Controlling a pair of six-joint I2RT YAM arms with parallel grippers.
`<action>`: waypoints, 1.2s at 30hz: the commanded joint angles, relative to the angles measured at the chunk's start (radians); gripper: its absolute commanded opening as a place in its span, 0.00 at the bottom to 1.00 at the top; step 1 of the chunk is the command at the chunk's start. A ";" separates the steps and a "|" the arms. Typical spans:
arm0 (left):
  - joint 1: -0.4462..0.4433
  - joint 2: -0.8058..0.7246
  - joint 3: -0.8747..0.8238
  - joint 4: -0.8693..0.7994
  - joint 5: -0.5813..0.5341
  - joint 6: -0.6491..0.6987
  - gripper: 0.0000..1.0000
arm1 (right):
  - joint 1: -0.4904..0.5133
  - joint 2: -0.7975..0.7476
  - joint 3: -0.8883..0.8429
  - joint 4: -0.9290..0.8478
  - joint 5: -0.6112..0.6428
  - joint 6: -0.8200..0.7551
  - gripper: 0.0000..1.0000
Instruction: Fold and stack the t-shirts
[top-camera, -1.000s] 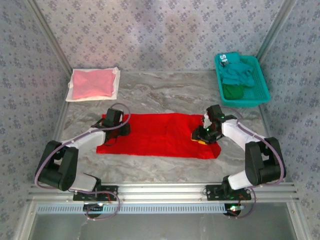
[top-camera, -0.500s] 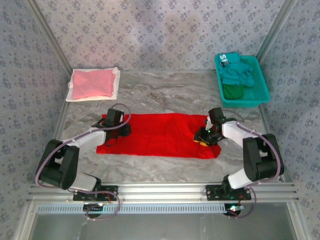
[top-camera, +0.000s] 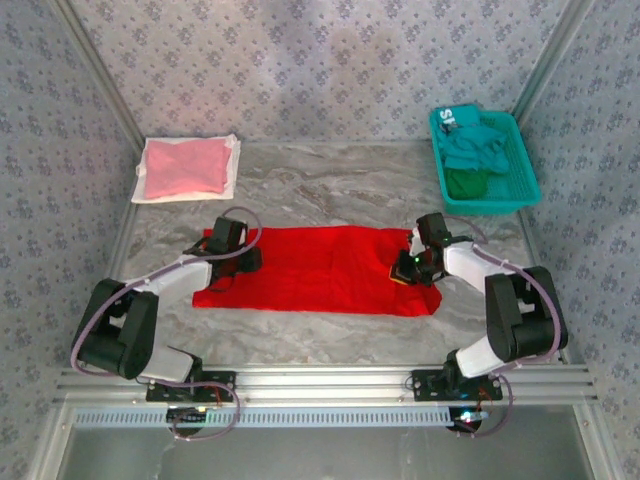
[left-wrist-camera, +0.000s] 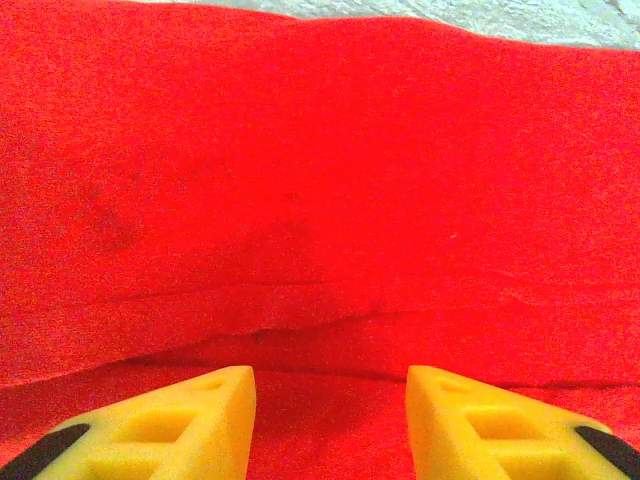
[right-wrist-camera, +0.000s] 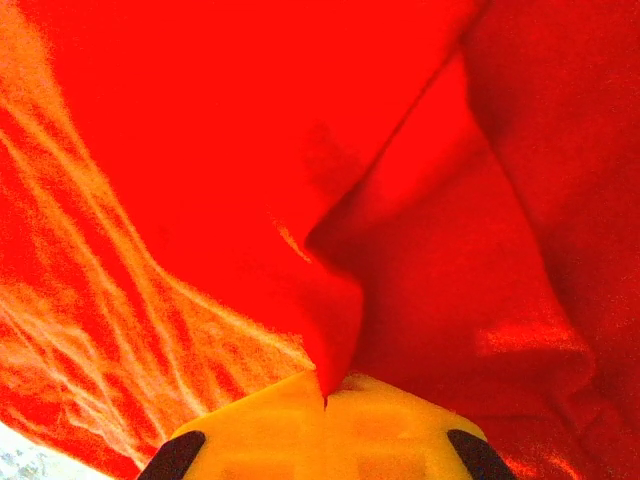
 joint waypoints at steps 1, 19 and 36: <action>0.029 -0.005 0.031 -0.014 -0.026 -0.015 0.44 | -0.014 -0.031 0.018 -0.047 0.007 -0.010 0.00; 0.114 0.017 0.067 -0.065 -0.037 -0.010 0.46 | -0.086 -0.048 0.001 -0.137 0.018 -0.010 0.00; 0.108 -0.021 0.087 -0.097 0.004 0.001 0.49 | -0.001 -0.117 0.029 -0.178 -0.040 0.017 0.32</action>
